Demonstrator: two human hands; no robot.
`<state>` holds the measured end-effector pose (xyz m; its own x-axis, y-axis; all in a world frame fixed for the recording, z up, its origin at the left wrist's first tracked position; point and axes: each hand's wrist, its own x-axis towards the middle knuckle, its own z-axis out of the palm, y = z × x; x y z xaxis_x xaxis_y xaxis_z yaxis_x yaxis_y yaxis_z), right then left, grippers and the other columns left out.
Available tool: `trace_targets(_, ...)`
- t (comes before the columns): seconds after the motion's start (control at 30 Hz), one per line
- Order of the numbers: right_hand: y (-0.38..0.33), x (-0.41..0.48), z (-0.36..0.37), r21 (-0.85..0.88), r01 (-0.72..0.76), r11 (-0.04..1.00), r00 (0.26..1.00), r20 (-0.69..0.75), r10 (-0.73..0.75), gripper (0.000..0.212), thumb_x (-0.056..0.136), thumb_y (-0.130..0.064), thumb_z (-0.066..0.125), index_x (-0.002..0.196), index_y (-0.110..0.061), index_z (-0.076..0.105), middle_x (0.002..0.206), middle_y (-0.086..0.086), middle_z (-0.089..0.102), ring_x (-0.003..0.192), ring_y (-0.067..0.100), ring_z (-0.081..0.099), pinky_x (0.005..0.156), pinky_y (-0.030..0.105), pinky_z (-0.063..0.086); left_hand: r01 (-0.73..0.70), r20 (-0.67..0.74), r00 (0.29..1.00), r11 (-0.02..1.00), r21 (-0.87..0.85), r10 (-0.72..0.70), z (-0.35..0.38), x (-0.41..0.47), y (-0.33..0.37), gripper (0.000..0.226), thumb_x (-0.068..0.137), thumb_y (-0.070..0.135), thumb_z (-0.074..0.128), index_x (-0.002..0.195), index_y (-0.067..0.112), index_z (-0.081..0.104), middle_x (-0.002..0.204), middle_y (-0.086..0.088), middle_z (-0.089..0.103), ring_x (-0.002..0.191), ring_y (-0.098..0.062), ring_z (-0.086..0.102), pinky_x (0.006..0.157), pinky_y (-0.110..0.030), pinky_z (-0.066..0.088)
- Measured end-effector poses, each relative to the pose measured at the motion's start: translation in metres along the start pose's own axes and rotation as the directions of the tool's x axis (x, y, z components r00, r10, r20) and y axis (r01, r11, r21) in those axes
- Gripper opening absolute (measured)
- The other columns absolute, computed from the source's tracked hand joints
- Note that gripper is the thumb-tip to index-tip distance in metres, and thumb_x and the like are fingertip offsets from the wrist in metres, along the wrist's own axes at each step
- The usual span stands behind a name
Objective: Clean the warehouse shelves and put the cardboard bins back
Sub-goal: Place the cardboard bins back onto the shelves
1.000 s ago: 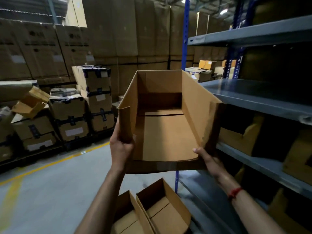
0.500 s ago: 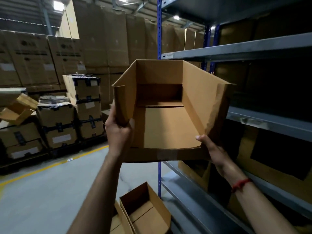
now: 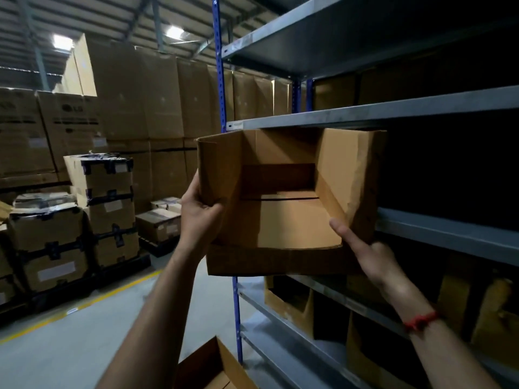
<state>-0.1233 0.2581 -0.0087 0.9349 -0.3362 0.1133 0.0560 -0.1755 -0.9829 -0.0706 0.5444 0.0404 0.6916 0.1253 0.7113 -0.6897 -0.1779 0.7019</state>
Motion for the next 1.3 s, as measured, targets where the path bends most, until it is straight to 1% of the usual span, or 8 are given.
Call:
trace_targets(0.13, -0.005, 0.007, -0.019, 0.070, 0.118, 0.991, 0.987, -0.120, -0.109, 0.045, 0.072, -0.051, 0.080, 0.103, -0.020, 0.068, 0.098, -0.006, 0.067, 0.096, 0.015, 0.063, 0.078, 0.027, 0.049, -0.030, 0.103, 0.994, 0.997, -0.073, 0.037, 0.031, 0.026, -0.002, 0.078, 0.073, 0.016, 0.062, 0.148, 0.015, 0.043, 0.122, -0.002, 0.065, 0.104, -0.009, 0.068, 0.087, -0.028, 0.059)
trace_targets(0.3, 0.012, 0.029, -0.050, 0.051, 0.225, 0.973, 0.906, -0.378, -0.190, 0.062, 0.066, -0.051, 0.086, 0.113, -0.015, 0.068, 0.104, -0.003, 0.071, 0.095, 0.014, 0.067, 0.076, 0.026, 0.054, -0.072, 0.229, 0.968, 0.989, -0.129, 0.100, 0.088, 0.060, -0.008, 0.077, 0.058, 0.041, 0.068, 0.132, 0.024, 0.054, 0.102, 0.016, 0.071, 0.091, 0.000, 0.068, 0.078, -0.016, 0.054)
trace_targets(0.43, 0.019, 0.043, -0.086, 0.016, 0.265, 0.964, 0.822, -0.527, -0.217, 0.062, 0.073, -0.044, 0.084, 0.123, -0.016, 0.060, 0.110, -0.005, 0.066, 0.099, 0.011, 0.063, 0.070, 0.018, 0.047, -0.050, 0.344, 0.933, 0.986, -0.162, 0.103, 0.148, 0.072, -0.027, 0.079, 0.068, 0.036, 0.083, 0.140, 0.027, 0.050, 0.123, 0.000, 0.067, 0.112, -0.017, 0.065, 0.095, -0.043, 0.056)
trace_targets(0.63, 0.032, 0.046, -0.143, -0.086, 0.271, 0.959, 0.711, -0.654, -0.259, 0.044, 0.075, -0.041, 0.082, 0.110, -0.024, 0.062, 0.099, -0.012, 0.068, 0.093, 0.005, 0.065, 0.077, 0.026, 0.055, -0.060, 0.489, 0.853, 0.966, -0.252, 0.181, 0.231, 0.064, -0.039, 0.103, 0.066, 0.041, 0.092, 0.149, 0.036, 0.032, 0.139, 0.012, 0.052, 0.126, -0.007, 0.053, 0.104, -0.040, 0.051)
trace_targets(0.73, 0.038, 0.046, -0.170, -0.121, 0.258, 0.959, 0.657, -0.706, -0.266, 0.053, 0.072, -0.045, 0.084, 0.115, -0.021, 0.066, 0.105, -0.008, 0.072, 0.098, 0.009, 0.068, 0.085, 0.033, 0.058, -0.031, 0.551, 0.809, 0.951, -0.309, 0.206, 0.267, 0.058, -0.042, 0.110, 0.058, 0.049, 0.092, 0.149, 0.031, 0.034, 0.140, 0.012, 0.053, 0.126, -0.005, 0.053, 0.107, -0.039, 0.048)
trace_targets(0.97, 0.045, 0.023, -0.235, -0.213, 0.225, 0.951, 0.533, -0.790, -0.303, 0.047, 0.078, -0.043, 0.081, 0.116, -0.020, 0.067, 0.107, -0.008, 0.072, 0.102, 0.008, 0.067, 0.090, 0.031, 0.055, 0.030, 0.619, 0.752, 0.926, -0.376, 0.227, 0.366, 0.032, -0.027, 0.105, 0.066, 0.027, 0.092, 0.152, 0.027, 0.031, 0.137, 0.013, 0.053, 0.122, -0.002, 0.053, 0.098, -0.018, 0.046)
trace_targets(1.1, 0.049, 0.009, -0.281, -0.269, 0.178, 0.947, 0.490, -0.810, -0.322, 0.047, 0.077, -0.046, 0.081, 0.114, -0.020, 0.068, 0.104, -0.010, 0.074, 0.098, 0.003, 0.068, 0.088, 0.028, 0.055, 0.087, 0.633, 0.746, 0.913, -0.399, 0.205, 0.417, 0.012, -0.005, 0.098, 0.073, 0.018, 0.087, 0.152, 0.026, 0.030, 0.137, 0.007, 0.051, 0.127, -0.013, 0.050, 0.106, -0.035, 0.044)
trace_targets(1.3, 0.059, -0.001, -0.349, -0.358, 0.069, 0.931, 0.410, -0.841, -0.353, 0.056, 0.083, -0.052, 0.073, 0.123, -0.015, 0.061, 0.111, -0.003, 0.070, 0.104, 0.013, 0.067, 0.085, 0.028, 0.057, 0.197, 0.664, 0.732, 0.885, -0.422, 0.153, 0.480, -0.027, 0.030, 0.085, 0.085, 0.008, 0.075, 0.154, 0.024, 0.028, 0.134, 0.004, 0.051, 0.123, -0.017, 0.051, 0.104, -0.037, 0.045)
